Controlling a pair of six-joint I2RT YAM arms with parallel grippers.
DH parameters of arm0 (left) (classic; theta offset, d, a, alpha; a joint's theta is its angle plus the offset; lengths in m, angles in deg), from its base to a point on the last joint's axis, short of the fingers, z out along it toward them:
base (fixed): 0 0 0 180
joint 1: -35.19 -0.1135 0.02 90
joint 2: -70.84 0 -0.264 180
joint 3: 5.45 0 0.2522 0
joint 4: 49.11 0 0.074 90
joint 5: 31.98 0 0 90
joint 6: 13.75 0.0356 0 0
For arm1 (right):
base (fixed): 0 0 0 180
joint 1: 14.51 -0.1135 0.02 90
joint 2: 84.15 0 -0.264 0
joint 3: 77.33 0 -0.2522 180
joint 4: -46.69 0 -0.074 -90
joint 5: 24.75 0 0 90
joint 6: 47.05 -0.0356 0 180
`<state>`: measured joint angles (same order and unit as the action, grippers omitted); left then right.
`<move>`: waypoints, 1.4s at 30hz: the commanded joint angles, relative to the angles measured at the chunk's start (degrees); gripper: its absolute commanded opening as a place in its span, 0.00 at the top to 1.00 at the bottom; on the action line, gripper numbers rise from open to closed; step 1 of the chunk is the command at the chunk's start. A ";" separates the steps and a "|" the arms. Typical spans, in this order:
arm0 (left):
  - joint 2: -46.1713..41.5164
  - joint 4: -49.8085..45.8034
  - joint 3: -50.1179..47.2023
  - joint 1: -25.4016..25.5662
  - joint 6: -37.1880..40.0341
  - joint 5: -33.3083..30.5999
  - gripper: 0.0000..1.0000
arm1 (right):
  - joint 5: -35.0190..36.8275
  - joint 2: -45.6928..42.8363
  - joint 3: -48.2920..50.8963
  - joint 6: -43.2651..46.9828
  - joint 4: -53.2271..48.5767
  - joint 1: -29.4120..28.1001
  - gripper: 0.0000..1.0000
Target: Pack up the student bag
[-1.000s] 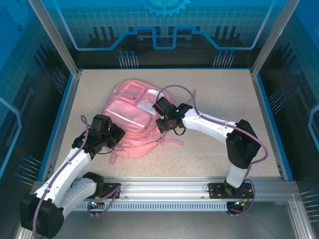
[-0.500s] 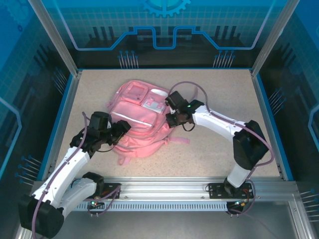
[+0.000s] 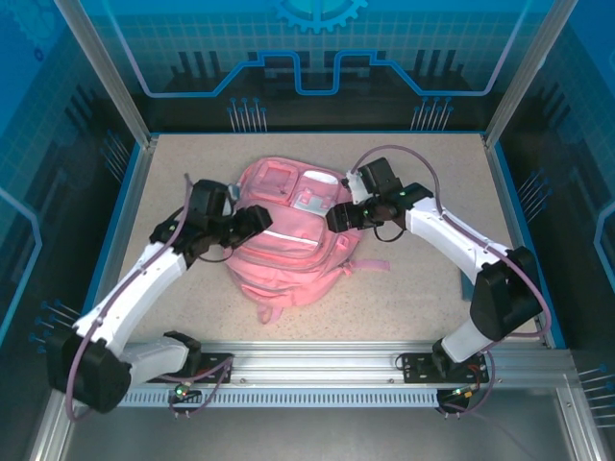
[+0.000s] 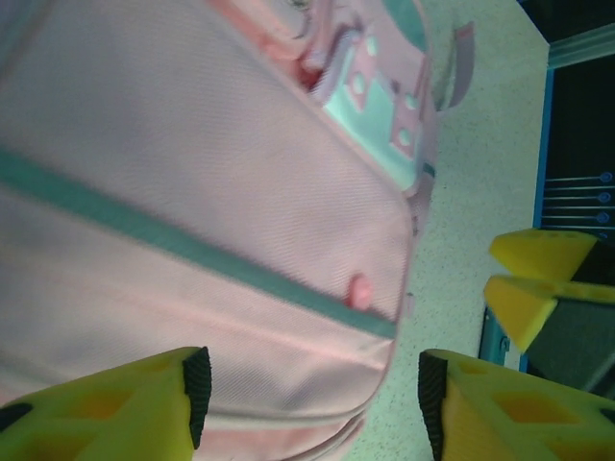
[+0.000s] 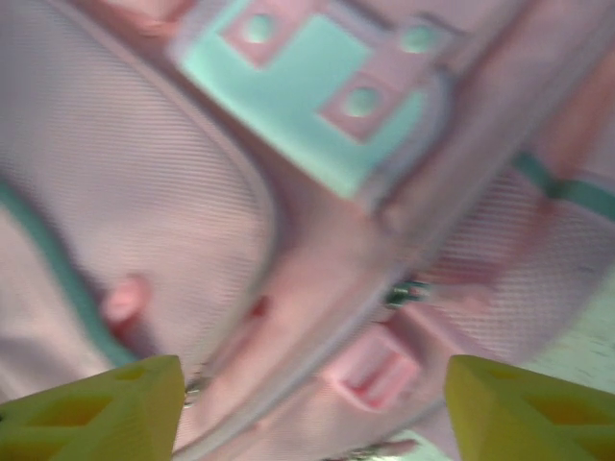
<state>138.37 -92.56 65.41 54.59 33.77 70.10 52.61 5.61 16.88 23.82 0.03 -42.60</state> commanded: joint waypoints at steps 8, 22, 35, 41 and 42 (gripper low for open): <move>22.25 -1.50 18.34 8.37 5.88 -10.45 0.63 | -15.94 6.49 0.20 1.14 7.00 -0.90 0.11; 29.65 -2.58 17.99 8.29 2.53 -18.45 0.73 | -23.86 8.91 3.38 4.50 9.29 -1.79 0.10; 31.39 -2.04 16.95 8.29 1.43 -18.76 0.73 | -24.08 6.49 5.32 8.63 6.36 -4.58 0.14; 31.79 -2.16 17.56 8.26 1.61 -18.59 0.73 | -22.32 2.42 9.19 8.85 6.71 -5.21 0.26; 31.79 -2.21 17.68 8.29 1.62 -18.58 0.73 | -22.01 2.08 9.47 8.89 6.68 -5.31 0.28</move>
<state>168.97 -93.63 82.83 62.85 35.71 52.61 31.82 10.33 25.06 32.43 8.16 -46.49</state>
